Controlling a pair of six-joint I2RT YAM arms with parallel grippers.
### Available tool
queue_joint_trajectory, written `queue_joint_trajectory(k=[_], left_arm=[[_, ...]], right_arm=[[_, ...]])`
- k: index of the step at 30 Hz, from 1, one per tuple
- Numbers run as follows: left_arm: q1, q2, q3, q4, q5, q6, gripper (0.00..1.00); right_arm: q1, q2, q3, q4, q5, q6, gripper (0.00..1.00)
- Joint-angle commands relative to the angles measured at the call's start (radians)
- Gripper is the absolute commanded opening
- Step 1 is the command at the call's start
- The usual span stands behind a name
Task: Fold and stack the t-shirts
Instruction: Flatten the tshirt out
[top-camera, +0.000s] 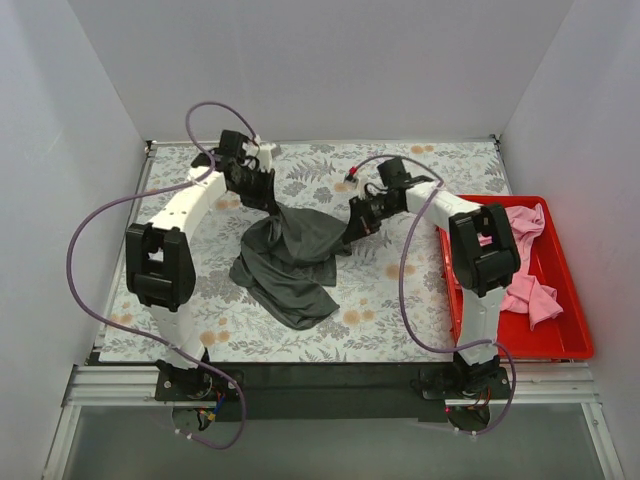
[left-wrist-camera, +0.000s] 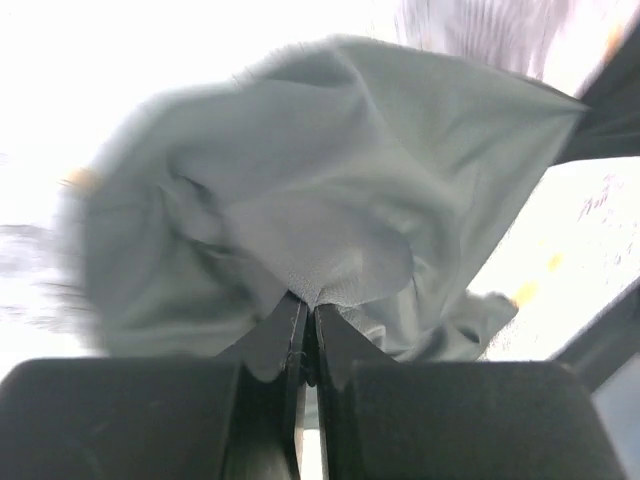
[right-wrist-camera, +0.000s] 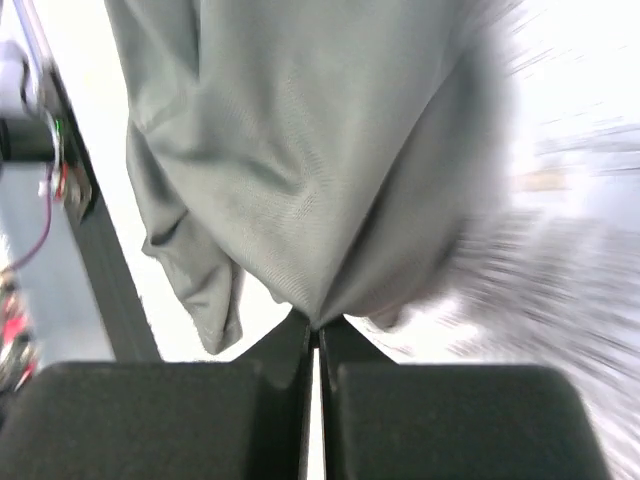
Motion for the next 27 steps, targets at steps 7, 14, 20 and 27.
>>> queue_joint_trajectory(k=[7,14,20,27], left_arm=[[0.213,0.041,0.568,0.067,-0.022,-0.046,0.00],[0.252,-0.051,0.717,0.407,0.046,-0.149,0.00],[0.353,-0.211,0.557,0.494,0.139,-0.181,0.00],[0.594,-0.334,0.158,0.248,0.355,0.055,0.07]], right_arm=[[-0.278,-0.180,0.444,-0.014,0.040,-0.032,0.01],[-0.300,-0.320,0.746,0.018,0.174,-0.126,0.01],[-0.269,-0.502,0.653,0.030,0.165,-0.153,0.01],[0.246,-0.782,0.021,-0.023,0.177,-0.276,0.51]])
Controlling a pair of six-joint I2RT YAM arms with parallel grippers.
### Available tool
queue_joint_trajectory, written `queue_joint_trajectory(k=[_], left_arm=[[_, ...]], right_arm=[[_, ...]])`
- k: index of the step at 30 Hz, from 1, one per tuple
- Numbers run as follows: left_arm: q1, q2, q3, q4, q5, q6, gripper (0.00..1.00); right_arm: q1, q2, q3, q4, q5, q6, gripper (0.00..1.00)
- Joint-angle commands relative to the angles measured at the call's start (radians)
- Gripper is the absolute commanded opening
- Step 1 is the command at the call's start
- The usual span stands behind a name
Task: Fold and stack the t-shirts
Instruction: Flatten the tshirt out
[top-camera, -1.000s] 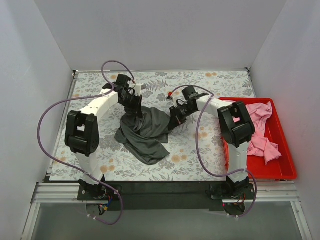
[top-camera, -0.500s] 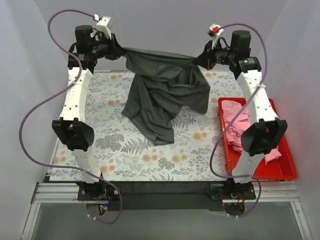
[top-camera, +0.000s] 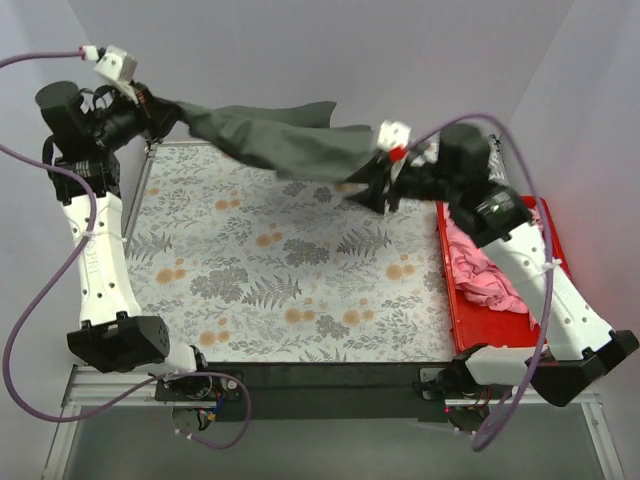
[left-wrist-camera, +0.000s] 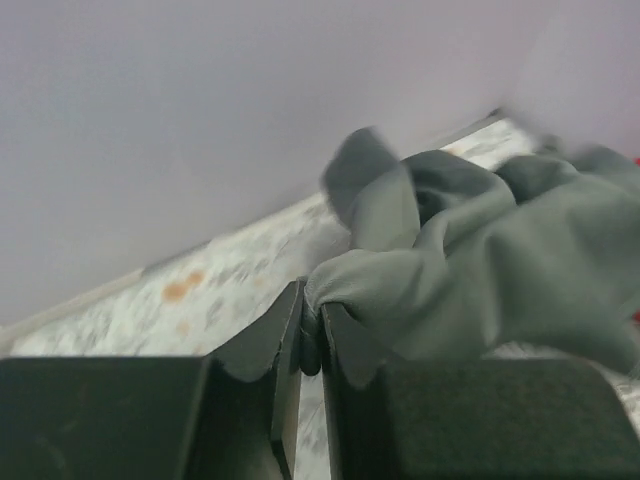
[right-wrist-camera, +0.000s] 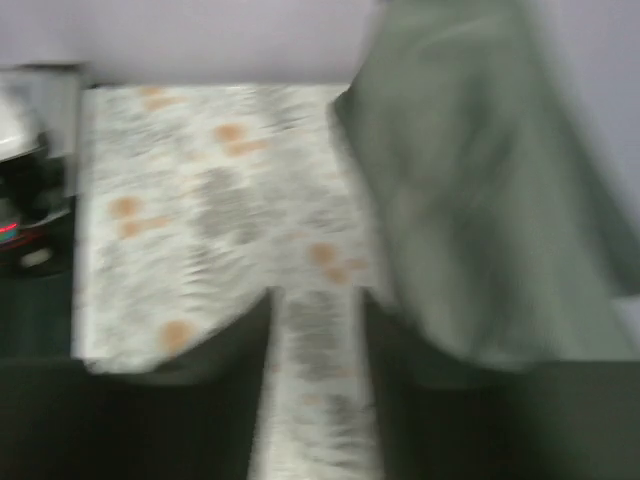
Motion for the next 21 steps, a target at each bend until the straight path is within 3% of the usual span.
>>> queue_joint_trajectory(k=[1,2,3,4,6,8,9,12,16,21], left_arm=[[0.146,0.077,-0.163,-0.166,-0.073,0.159,0.11],[0.160,0.101,-0.177,-0.180,-0.118,0.169,0.19],[0.163,0.161,-0.165,-0.218,-0.167,0.190,0.36],[0.166,0.193,-0.145,-0.246,-0.225,0.201,0.64],[0.188,0.255,-0.123,-0.278,-0.262,0.166,0.85],[0.195,0.273,-0.107,-0.286,-0.285,0.143,0.87],[0.195,0.266,-0.114,-0.278,-0.287,0.123,0.87],[0.194,0.220,-0.183,-0.254,-0.260,0.100,0.88],[0.168,0.172,-0.292,-0.329,-0.160,0.146,0.86],[0.027,0.067,-0.563,-0.341,-0.187,0.175,0.78]], right_arm=[[0.196,-0.054,-0.209,-0.099,-0.005,-0.098,0.86],[0.215,-0.056,-0.232,-0.104,-0.042,-0.101,0.98],[0.215,-0.045,-0.214,-0.104,0.003,-0.077,0.98],[0.210,-0.003,-0.177,-0.109,0.057,-0.077,0.98],[0.143,0.056,-0.114,-0.150,0.115,-0.093,0.95],[0.068,0.154,-0.060,-0.185,0.120,-0.086,0.93],[0.057,0.188,-0.053,-0.199,0.138,-0.098,0.83],[0.049,0.315,-0.059,-0.213,0.215,-0.136,0.70],[0.052,0.537,0.018,-0.218,0.233,-0.117,0.64],[0.051,0.775,0.305,-0.213,0.275,-0.054,0.52]])
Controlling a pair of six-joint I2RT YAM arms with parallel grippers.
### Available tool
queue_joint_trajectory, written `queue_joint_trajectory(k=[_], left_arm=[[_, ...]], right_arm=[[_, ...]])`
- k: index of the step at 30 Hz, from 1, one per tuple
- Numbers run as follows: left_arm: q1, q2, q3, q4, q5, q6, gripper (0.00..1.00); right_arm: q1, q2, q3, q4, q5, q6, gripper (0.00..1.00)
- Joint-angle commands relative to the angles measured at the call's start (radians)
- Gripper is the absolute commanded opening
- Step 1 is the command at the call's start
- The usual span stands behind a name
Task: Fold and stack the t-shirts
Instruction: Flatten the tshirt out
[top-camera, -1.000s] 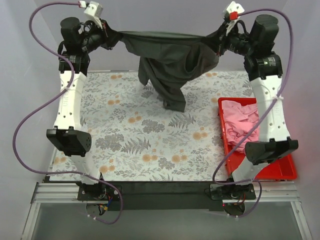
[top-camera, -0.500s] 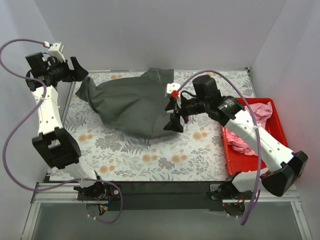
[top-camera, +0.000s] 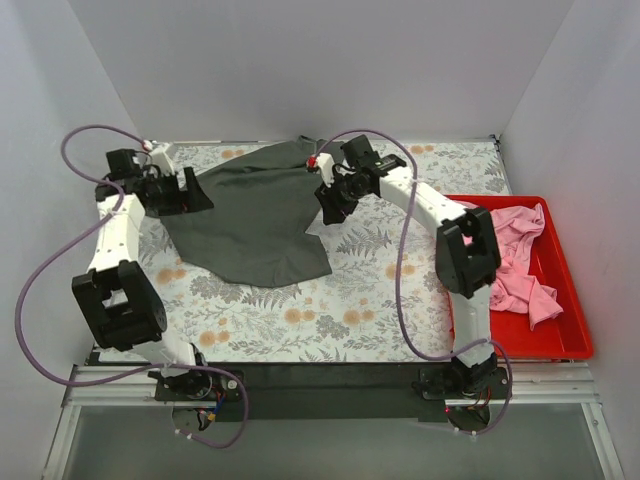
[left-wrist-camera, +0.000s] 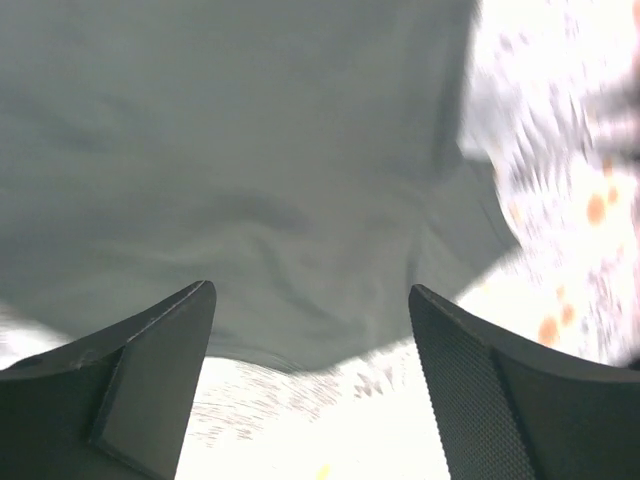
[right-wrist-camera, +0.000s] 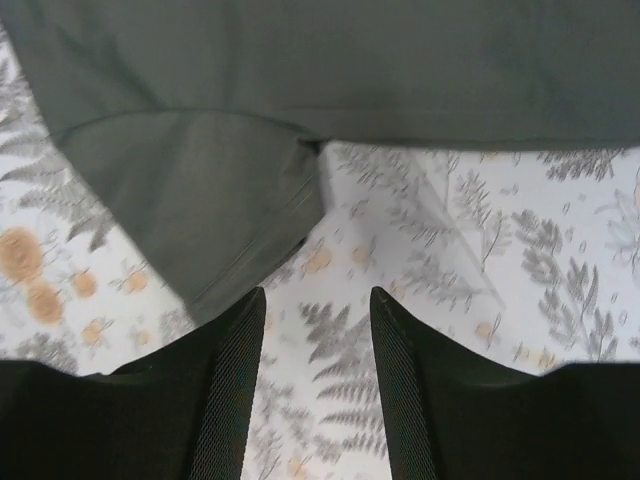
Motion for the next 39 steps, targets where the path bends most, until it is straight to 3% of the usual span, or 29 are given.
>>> queue_joint_trajectory(k=[1,6,14,23,26,27,29,30,32,38,39], left_arm=[[-0.111,-0.079,-0.136,-0.050,0.016,0.039,0.76],[-0.376,-0.082,-0.248,0.035,-0.078,0.005,0.75],[-0.707,0.136,-0.113,0.117,-0.253,-0.006,0.81],[-0.907,0.283,-0.015,0.145,-0.311,0.043,0.79],[-0.949,0.323,-0.010,0.106,-0.331,0.066,0.67],[-0.958,0.334,-0.013,0.079,-0.325,0.080,0.52],[-0.979,0.323,-0.041,0.029,-0.311,0.112,0.37],[-0.989,0.305,-0.100,0.018,-0.297,0.153,0.18],[-1.019,0.242,-0.159,-0.028,-0.303,0.194,0.03],[-1.042,-0.012,-0.299,-0.322,-0.137,0.443,0.00],[-1.044,-0.051,-0.308,-0.368,-0.123,0.550,0.00]], right_arm=[[0.004,0.119,0.217,0.000,0.048,0.047,0.51],[-0.016,0.202,0.313,0.015,0.082,0.071,0.49],[-0.194,0.130,0.210,0.024,0.016,0.131,0.49],[-0.335,0.034,0.109,0.009,-0.024,0.119,0.50],[-0.343,0.022,0.101,0.000,-0.024,0.111,0.50],[-0.344,0.021,0.104,-0.002,-0.023,0.108,0.50],[-0.346,0.023,0.112,-0.010,-0.021,0.105,0.50],[-0.346,0.028,0.124,-0.013,-0.021,0.103,0.50],[-0.346,0.032,0.138,-0.023,-0.021,0.102,0.50],[-0.346,0.057,0.161,-0.043,-0.030,0.094,0.50],[-0.344,0.064,0.159,-0.042,-0.041,0.094,0.50]])
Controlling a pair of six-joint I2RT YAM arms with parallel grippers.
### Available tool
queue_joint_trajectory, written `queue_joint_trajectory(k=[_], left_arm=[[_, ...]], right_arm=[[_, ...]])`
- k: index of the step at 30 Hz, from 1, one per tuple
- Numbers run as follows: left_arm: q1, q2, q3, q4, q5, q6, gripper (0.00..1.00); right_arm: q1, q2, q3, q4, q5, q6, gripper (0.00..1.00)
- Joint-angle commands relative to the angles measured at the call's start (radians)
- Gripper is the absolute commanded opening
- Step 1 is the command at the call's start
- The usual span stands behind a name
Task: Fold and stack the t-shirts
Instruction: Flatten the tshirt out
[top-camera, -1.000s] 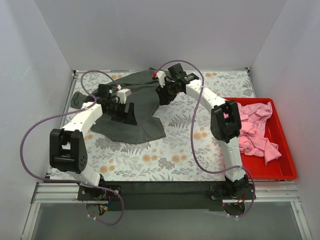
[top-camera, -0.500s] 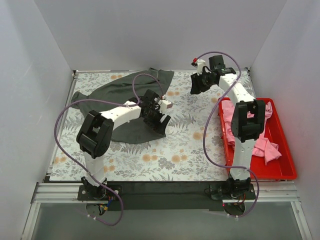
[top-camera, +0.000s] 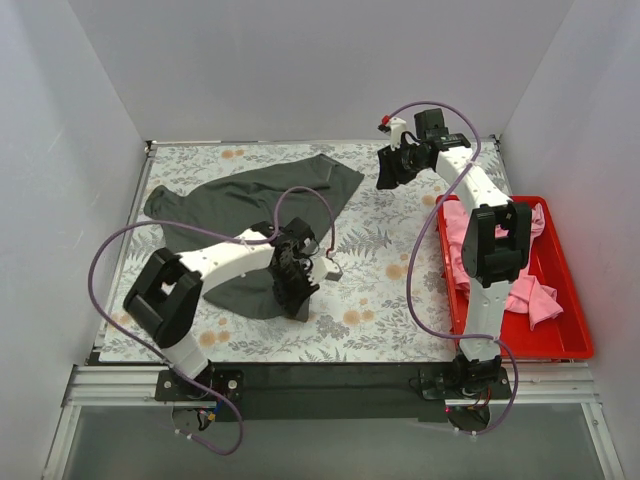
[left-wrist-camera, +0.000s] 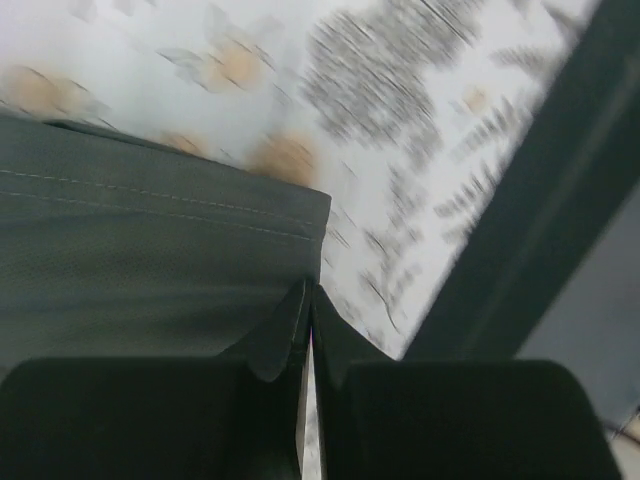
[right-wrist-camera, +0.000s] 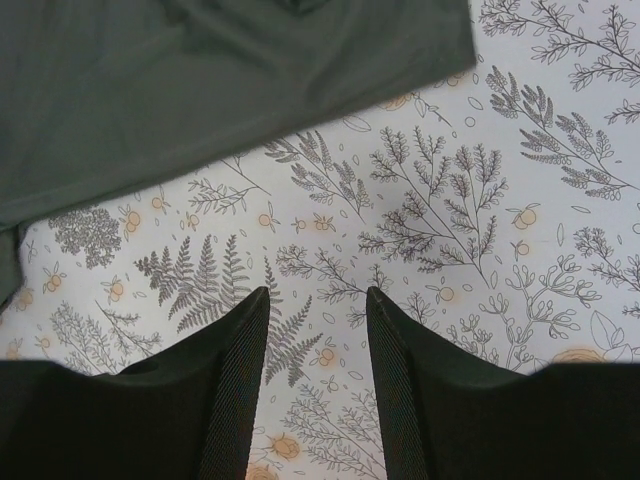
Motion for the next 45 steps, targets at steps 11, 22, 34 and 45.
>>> queue_joint_trajectory(k=[11,22,34,45], left_arm=[[0.579,-0.309,0.224,-0.358,0.274,0.210,0.45],[0.866,-0.356,0.045,-0.114,0.120,-0.078,0.55],[0.902,-0.211,0.063,-0.002,0.055,-0.155,0.54],[0.903,-0.066,0.062,0.029,0.047,-0.080,0.43]], right_arm=[[0.126,0.204,0.154,-0.008,0.067,0.039,0.67],[0.129,0.377,0.271,0.093,0.295,0.087,0.65],[0.131,0.120,-0.227,0.024,0.423,-0.039,0.01],[0.212,-0.504,-0.894,-0.165,0.096,-0.103,0.19]])
